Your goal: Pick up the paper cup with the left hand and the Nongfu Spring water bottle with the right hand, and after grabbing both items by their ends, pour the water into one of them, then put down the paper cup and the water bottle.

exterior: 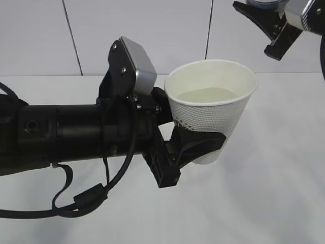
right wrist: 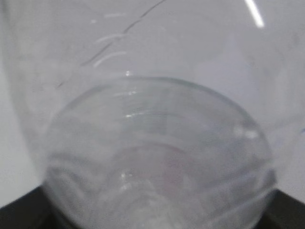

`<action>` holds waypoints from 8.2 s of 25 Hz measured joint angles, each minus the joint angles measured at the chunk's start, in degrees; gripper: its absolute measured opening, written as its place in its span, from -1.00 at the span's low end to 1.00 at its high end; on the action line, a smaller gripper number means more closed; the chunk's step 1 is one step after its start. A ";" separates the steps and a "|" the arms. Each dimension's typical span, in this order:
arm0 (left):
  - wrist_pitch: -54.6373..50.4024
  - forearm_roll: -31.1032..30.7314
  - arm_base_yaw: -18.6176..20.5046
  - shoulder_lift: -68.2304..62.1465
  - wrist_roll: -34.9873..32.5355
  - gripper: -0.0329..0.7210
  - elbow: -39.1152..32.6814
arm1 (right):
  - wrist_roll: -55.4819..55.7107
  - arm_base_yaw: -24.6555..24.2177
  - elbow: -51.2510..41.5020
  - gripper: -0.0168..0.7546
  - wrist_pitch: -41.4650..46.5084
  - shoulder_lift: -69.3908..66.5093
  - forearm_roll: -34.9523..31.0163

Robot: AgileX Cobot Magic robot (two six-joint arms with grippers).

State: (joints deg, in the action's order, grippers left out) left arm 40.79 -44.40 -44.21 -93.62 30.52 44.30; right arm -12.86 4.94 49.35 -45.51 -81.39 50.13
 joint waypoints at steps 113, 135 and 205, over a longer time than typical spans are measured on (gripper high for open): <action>0.00 5.76 5.51 0.00 -2.25 0.38 0.00 | 8.96 0.00 -30.27 0.39 -2.03 0.12 -51.02; -0.11 15.38 11.84 0.00 -11.63 0.38 0.00 | 8.96 0.00 -30.27 0.39 -2.03 0.12 -51.02; -4.04 48.95 30.44 0.00 -28.51 0.38 0.00 | 8.96 0.00 -30.27 0.39 -2.03 0.12 -51.02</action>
State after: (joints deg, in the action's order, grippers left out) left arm 36.75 4.56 -13.78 -93.62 2.02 44.30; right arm -3.90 4.94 19.08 -47.54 -81.27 -0.89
